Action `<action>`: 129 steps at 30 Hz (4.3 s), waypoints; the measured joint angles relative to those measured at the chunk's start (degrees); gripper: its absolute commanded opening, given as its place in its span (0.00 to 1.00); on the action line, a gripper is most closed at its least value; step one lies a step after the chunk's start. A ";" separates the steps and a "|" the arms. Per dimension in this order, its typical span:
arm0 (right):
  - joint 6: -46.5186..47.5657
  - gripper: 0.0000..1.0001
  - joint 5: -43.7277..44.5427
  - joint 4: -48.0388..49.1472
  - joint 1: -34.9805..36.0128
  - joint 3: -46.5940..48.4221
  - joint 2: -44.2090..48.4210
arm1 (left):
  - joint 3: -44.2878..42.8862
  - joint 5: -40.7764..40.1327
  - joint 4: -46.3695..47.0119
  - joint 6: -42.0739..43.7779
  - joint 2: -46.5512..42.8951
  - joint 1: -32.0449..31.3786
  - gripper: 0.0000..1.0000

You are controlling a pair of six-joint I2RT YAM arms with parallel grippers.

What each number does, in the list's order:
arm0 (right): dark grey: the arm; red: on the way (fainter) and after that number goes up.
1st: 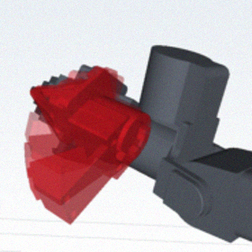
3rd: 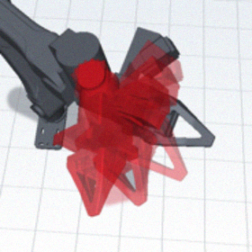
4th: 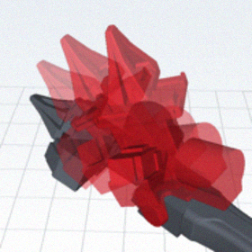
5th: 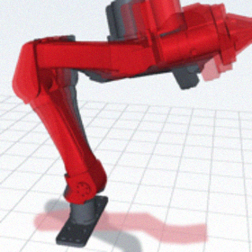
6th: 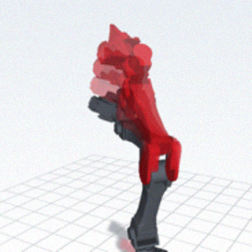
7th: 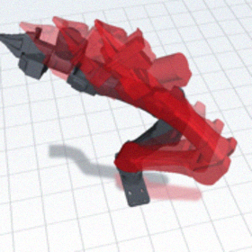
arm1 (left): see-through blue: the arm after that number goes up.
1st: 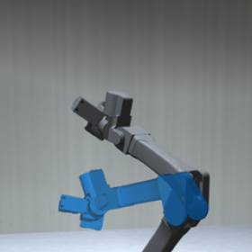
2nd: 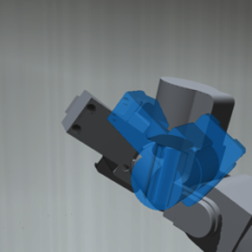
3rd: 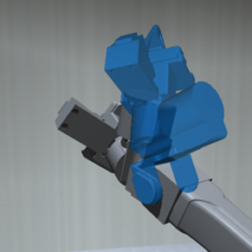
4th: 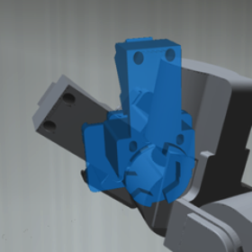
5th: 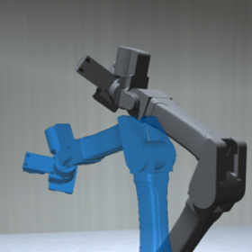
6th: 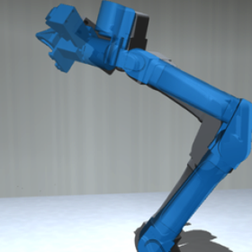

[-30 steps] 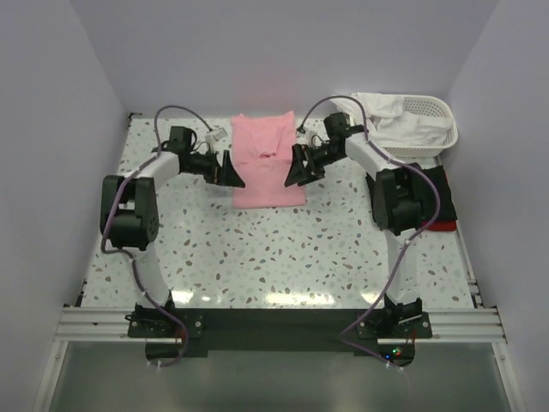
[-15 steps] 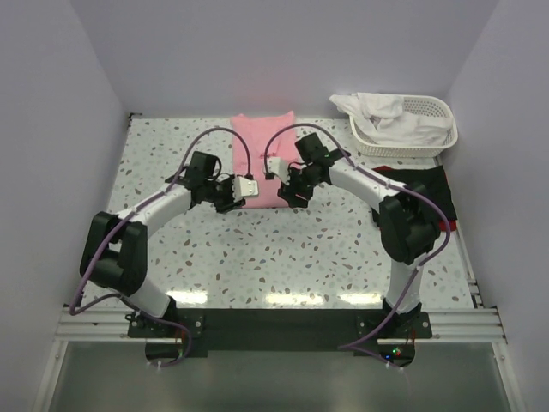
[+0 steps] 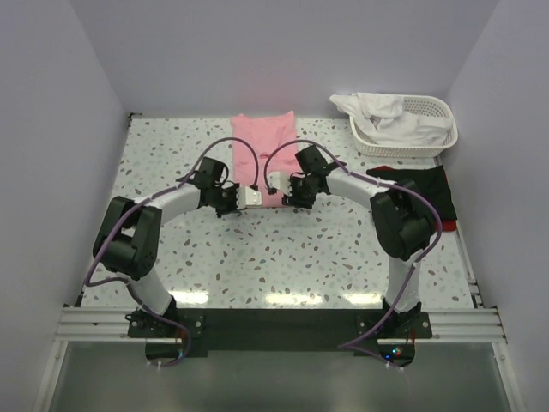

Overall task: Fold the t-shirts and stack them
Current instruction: Fold the tshirt

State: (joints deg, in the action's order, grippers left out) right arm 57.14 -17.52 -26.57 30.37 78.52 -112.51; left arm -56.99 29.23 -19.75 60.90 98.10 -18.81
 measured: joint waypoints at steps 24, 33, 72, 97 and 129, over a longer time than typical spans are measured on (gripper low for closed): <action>2.82 0.00 1.64 1.20 -0.24 1.95 -3.80 | -6.54 -2.40 0.81 -0.37 8.26 0.02 0.00; 0.44 0.00 1.53 -0.55 -0.22 2.97 -3.80 | -6.54 -2.29 -0.52 -3.17 7.06 0.24 0.00; -5.05 0.00 1.60 -4.61 -0.87 8.24 -3.26 | -9.81 0.79 -0.83 -2.69 10.67 2.27 0.43; -7.17 0.00 -4.37 -18.86 -0.50 7.08 4.11 | -7.23 4.59 -18.38 3.63 -5.68 1.60 0.00; 0.22 0.00 -7.48 -36.11 -5.49 32.22 -19.58 | -38.84 10.14 -33.55 -10.49 26.99 6.43 0.00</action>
State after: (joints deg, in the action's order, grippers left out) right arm 57.36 -24.99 -62.67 24.88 110.74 -132.09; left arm -95.83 39.38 -53.30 50.41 125.10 -12.38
